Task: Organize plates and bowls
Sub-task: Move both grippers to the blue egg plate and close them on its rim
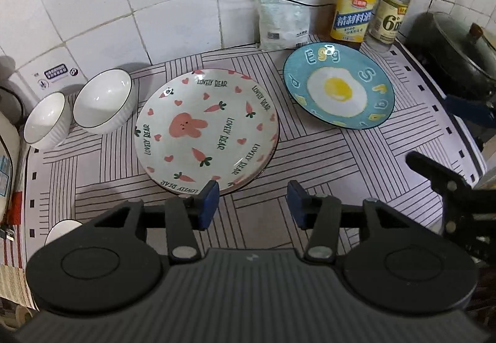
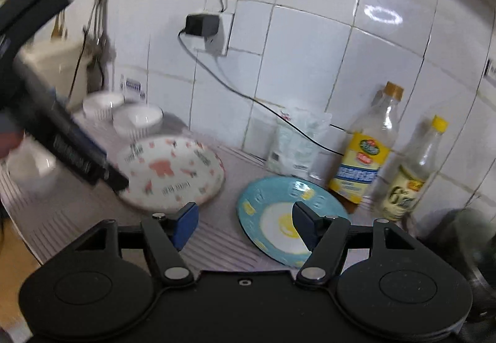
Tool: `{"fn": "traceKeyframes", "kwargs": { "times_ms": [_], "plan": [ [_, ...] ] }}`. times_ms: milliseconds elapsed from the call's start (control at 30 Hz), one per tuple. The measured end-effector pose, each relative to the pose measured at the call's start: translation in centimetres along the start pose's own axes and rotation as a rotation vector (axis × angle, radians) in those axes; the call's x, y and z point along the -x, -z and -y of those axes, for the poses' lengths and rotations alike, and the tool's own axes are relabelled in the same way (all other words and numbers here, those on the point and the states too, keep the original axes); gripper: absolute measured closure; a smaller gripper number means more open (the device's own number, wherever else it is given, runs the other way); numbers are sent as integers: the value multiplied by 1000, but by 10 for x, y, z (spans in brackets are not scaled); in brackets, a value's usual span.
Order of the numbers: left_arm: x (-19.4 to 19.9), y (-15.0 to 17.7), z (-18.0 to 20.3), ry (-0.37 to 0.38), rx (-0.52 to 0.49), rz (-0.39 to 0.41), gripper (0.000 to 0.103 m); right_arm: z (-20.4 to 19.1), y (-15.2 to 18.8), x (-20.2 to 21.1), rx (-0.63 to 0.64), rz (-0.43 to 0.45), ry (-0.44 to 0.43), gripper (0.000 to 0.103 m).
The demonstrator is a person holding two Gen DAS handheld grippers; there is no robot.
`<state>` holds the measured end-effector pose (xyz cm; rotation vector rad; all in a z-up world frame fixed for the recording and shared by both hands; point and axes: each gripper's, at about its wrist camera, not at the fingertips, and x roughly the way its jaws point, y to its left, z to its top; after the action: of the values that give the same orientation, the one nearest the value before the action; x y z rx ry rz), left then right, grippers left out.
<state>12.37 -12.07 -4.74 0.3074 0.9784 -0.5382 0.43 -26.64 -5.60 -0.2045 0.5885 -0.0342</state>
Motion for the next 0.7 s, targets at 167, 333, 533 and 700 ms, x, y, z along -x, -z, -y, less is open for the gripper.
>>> {"fn": "traceKeyframes", "kwargs": {
  "times_ms": [167, 333, 533, 700],
  "plan": [
    [-11, 1, 16, -2, -19, -26, 46, 7, 21, 9, -33, -16, 25, 31],
    [-22, 1, 24, 24, 39, -16, 40, 15, 39, 16, -78, 47, 14, 4],
    [-41, -2, 34, 1, 100, 12, 23, 32, 59, 9, -157, 133, 29, 4],
    [-59, -3, 50, -12, 149, 88, 15, 58, 75, -16, -288, 149, 40, 4]
  ]
}}
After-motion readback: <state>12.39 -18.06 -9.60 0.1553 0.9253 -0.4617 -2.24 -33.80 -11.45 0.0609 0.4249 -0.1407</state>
